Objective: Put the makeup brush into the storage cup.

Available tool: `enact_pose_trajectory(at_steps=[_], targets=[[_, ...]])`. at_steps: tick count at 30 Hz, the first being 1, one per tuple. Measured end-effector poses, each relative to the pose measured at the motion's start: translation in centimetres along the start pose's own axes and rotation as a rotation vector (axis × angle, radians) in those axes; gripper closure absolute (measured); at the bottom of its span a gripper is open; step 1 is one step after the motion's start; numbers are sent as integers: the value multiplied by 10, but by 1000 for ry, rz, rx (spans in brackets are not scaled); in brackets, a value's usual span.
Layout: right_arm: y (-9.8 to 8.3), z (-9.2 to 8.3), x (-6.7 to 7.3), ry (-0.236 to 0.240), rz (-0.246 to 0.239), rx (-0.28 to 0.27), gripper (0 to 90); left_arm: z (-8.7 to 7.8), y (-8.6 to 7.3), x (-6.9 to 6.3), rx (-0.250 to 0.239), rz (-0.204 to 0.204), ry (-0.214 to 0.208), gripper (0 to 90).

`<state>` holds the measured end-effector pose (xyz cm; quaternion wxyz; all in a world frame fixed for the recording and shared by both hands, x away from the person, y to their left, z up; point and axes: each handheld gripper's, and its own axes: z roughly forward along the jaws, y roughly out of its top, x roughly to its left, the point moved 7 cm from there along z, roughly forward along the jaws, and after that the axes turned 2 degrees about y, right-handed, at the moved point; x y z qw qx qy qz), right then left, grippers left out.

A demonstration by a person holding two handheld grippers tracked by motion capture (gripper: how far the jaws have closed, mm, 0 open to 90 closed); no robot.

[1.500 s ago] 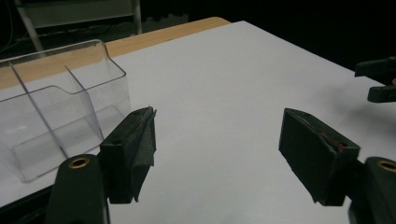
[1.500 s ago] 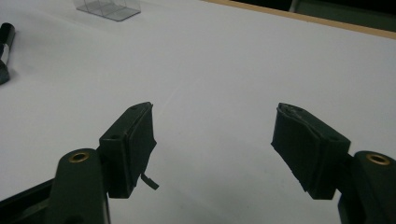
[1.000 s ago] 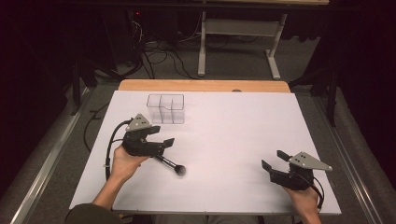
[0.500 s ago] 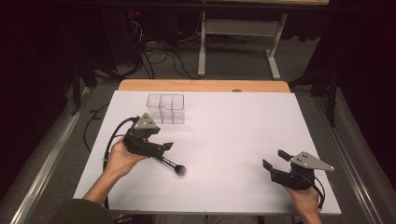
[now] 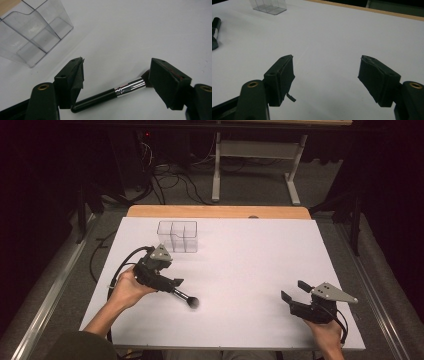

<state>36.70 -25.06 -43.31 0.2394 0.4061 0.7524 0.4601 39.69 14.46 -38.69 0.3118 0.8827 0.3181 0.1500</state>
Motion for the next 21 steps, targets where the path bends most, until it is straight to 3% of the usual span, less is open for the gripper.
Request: enact_pose_trajectory(at_steps=[11, 21], targets=[[0, 0, 0, -1, -6, 3, 303, 2, 0, 6, 34, -19, -5, 315], [1, -1, 0, -2, -4, -6, 302, 5, 0, 7, 82, 2, 8, 311]])
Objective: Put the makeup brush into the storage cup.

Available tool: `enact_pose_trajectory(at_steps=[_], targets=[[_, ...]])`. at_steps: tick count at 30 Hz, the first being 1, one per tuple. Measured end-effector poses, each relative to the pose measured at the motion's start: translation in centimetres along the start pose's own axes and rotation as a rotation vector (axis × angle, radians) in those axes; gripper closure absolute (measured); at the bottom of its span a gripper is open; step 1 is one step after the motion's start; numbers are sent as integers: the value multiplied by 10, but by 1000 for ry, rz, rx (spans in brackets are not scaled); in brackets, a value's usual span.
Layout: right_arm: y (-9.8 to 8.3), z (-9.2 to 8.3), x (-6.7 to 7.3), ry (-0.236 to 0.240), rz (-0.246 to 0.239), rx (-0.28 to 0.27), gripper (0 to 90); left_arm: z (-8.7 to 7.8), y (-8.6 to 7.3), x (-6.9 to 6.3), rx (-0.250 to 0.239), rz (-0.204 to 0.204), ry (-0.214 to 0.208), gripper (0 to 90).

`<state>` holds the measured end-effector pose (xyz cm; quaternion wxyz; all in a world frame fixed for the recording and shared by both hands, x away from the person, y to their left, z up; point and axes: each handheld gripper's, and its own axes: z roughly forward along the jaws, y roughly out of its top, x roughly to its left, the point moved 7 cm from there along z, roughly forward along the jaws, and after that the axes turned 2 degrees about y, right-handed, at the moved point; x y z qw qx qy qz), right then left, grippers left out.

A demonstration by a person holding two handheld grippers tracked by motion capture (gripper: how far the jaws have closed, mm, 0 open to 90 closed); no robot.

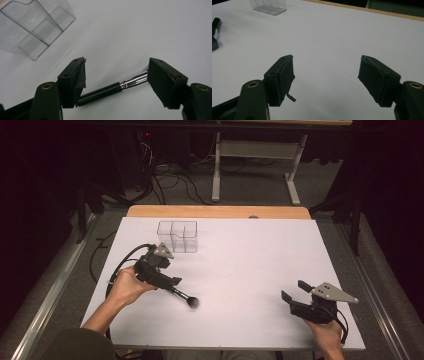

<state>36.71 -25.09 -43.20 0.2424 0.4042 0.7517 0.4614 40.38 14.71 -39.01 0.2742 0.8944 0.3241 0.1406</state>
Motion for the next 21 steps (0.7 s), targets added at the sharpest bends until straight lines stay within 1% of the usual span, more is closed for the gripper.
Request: enact_pose_trajectory(at_steps=[2, 3, 4, 6, 8, 12, 14, 15, 17, 20, 21], targets=[[0, 0, 0, 1, 2, 0, 301, 1, 1, -1, 10, 14, 2, 307], [1, 0, 0, 3, -1, -1, 302, 2, 1, -3, 28, 33, 6, 309], [1, 0, 0, 3, -1, -1, 302, 2, 1, -3, 28, 33, 6, 310], [1, 0, 1, 6, -3, 0, 302, 3, 1, -4, 52, 50, 20, 311], [0, 1, 1, 9, -7, 5, 302, 6, 2, -5, 78, 63, 17, 303], [0, 1, 0, 8, -6, 1, 302, 8, 3, -6, 89, 72, 23, 278], [0, 1, 1, 9, -6, 2, 302, 9, 3, -6, 99, 85, 30, 277], [0, 1, 2, 12, -9, 6, 303, 9, 3, -6, 111, 98, 35, 277], [0, 1, 2, 12, -11, 7, 303, 9, 3, -5, 121, 110, 36, 276], [-1, 1, 2, 14, 0, 9, 303, 10, 3, -5, 129, 118, 33, 273], [0, 1, 2, 14, -5, 8, 303, 11, 3, -5, 137, 124, 32, 274]])
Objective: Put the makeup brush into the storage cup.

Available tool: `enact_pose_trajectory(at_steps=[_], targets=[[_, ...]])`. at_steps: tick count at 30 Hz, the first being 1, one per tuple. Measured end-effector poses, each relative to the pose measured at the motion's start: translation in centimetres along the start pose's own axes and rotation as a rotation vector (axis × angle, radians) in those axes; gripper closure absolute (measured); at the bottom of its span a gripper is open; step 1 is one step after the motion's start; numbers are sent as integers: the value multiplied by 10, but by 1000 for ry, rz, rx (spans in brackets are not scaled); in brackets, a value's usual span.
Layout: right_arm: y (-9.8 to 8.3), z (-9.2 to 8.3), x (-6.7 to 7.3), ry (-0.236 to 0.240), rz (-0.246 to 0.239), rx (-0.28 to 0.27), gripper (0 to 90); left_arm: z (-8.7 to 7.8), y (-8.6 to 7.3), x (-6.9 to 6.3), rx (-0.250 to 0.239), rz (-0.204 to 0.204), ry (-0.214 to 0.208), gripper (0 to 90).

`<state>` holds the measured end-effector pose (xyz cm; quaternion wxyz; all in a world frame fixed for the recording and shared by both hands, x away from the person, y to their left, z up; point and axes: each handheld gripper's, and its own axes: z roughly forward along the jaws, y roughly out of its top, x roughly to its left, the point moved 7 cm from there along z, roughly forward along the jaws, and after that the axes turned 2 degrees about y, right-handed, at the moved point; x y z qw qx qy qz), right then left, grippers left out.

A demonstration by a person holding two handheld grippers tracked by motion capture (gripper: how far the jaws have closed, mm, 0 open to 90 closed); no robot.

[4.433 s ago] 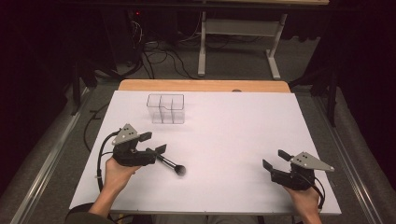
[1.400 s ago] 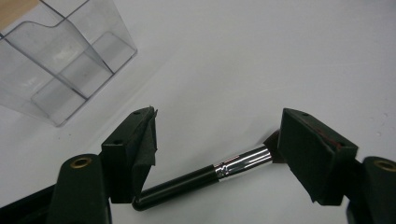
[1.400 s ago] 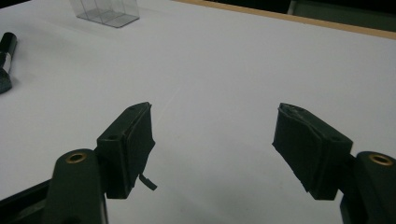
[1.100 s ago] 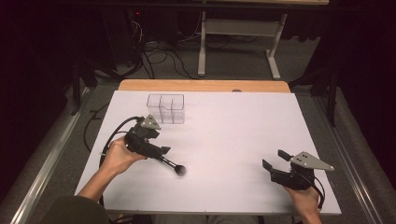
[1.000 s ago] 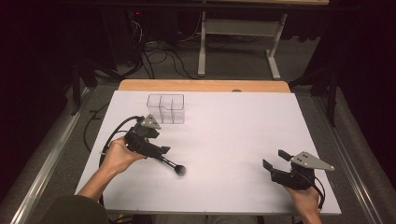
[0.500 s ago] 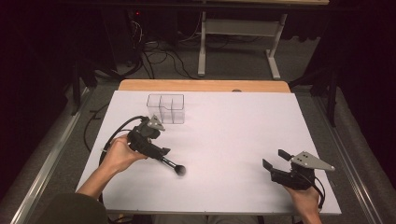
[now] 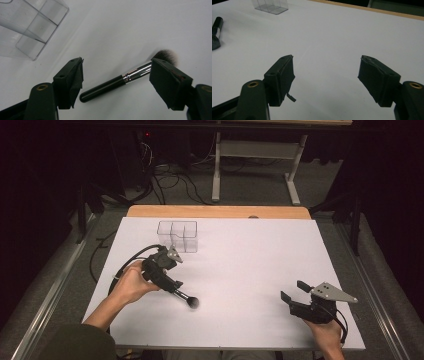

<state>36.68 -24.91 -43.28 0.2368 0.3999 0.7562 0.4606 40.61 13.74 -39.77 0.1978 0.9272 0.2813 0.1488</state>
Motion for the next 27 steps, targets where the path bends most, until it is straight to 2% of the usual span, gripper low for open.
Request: enact_pose_trajectory(at_steps=[2, 6, 11, 19, 27], targets=[[0, 0, 0, 2, 1, 1, 303, 3, -1, -1, 27, 18, 1, 273], [0, 1, 2, 5, -5, 5, 303, 6, -3, -2, 51, 29, 1, 271], [-1, 1, 1, 2, 2, 5, 303, 9, -2, -3, 59, 38, -2, 271], [-1, 1, 1, 4, -5, 6, 304, 17, -5, -7, 107, 76, -11, 264], [-1, 1, 1, 7, -9, 12, 305, 26, -9, -10, 134, 87, -23, 268]])
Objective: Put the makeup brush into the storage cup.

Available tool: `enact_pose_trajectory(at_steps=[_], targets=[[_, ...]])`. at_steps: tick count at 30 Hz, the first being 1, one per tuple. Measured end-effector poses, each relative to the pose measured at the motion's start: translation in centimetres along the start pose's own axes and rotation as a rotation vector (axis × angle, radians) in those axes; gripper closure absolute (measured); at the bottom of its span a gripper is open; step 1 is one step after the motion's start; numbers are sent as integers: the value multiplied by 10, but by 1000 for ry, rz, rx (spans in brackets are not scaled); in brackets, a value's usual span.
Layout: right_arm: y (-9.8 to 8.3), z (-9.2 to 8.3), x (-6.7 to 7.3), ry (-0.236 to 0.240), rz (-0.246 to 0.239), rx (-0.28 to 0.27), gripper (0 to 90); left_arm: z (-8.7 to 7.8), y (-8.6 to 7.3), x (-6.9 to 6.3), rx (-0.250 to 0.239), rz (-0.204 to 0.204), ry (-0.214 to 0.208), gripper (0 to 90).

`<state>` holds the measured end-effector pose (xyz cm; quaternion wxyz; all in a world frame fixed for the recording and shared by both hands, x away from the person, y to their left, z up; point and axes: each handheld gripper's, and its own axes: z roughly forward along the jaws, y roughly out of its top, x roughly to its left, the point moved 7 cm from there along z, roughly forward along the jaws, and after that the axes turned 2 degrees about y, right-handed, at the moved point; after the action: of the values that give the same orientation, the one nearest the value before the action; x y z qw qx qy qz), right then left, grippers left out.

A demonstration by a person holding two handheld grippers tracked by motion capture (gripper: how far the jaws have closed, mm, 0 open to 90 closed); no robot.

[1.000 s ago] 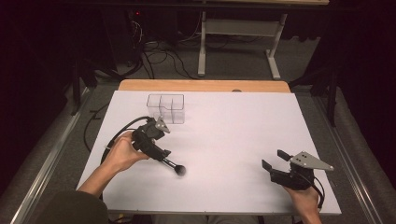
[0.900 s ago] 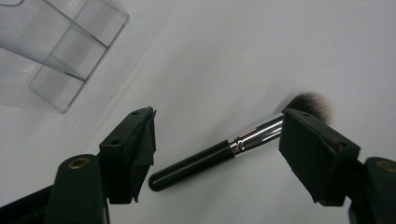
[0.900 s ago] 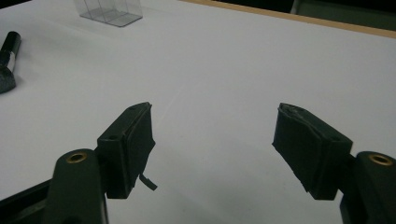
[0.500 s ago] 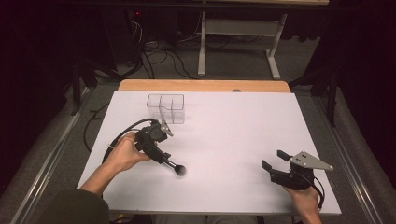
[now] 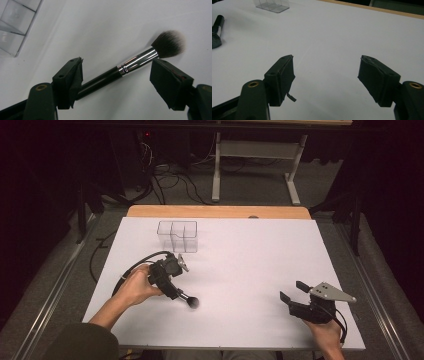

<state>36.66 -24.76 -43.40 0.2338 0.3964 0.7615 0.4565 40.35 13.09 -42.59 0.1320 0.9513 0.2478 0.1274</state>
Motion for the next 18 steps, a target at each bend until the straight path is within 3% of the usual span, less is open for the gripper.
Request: enact_pose_trajectory(at_steps=[4, 18], targets=[[-1, 0, 0, -1, 11, 2, 306, 9, -3, -3, 35, 15, -6, 276], [0, 1, 0, 5, 1, 3, 307, 23, -7, -9, 72, 43, -10, 276]])
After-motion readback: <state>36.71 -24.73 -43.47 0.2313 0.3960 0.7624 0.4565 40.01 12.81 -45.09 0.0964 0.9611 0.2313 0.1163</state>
